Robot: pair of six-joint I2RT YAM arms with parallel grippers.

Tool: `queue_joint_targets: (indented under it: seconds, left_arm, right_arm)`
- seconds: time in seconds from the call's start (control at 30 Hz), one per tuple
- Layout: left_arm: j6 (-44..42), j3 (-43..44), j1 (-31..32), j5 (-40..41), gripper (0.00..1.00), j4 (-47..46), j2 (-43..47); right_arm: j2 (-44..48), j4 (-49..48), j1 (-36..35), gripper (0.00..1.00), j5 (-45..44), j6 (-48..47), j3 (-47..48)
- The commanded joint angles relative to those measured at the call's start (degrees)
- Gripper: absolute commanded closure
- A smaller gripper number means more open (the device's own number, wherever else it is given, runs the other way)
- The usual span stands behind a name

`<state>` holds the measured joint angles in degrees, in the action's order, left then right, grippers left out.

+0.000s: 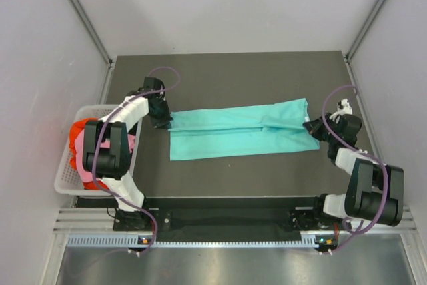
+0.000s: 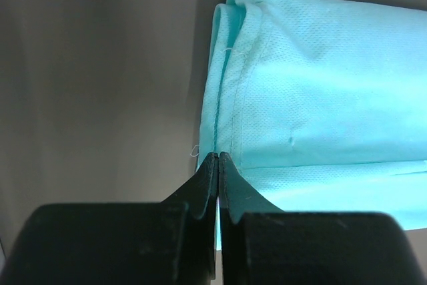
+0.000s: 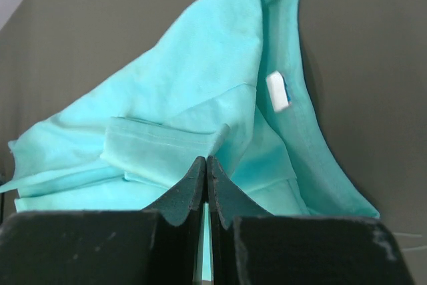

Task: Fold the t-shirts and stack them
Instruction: Fold the tshirt

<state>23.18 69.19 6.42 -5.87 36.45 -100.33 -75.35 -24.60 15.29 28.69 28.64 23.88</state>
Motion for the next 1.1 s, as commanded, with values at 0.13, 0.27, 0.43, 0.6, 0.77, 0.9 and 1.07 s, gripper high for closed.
queue_joint_targets:
  seconds: [0.13, 0.27, 0.43, 0.6, 0.77, 0.9, 1.07]
  left_arm:
    - [0.0, -0.4, 1.2, 3.8, 1.0, 0.0, -0.7]
    - [-0.2, -0.5, 1.5, 5.3, 1.0, 0.8, -1.0]
    - [0.4, -0.5, 2.7, 2.8, 1.0, 1.8, -1.4]
    - [0.6, 1.5, 4.1, 7.3, 0.73, 6.1, -1.1]
    - [1.0, 3.3, 4.8, 6.2, 0.66, 5.4, 1.8]
    - [2.0, 4.7, 5.3, -0.4, 0.66, 1.6, 0.2]
    - [2.9, 9.6, 5.1, 2.6, 0.67, 1.1, -6.9]
  right_arm:
    - [1.7, -4.7, 1.1, 1.0, -3.6, 0.1, -3.0]
    - [3.2, -3.2, 1.3, 1.0, -3.5, -0.3, -3.4]
    - [2.7, 0.9, 1.3, 0.99, -3.6, 0.5, -2.6]
    - [1.7, 13.3, 1.3, 0.84, -4.7, -0.3, 3.5]
    - [0.5, 29.3, 1.0, 0.72, -7.4, -3.2, 11.4]
    - [2.8, 29.7, -0.7, 0.71, -8.5, -2.3, 12.5]
    - [-2.2, 25.8, -5.1, 0.63, -3.6, -3.8, 16.5]
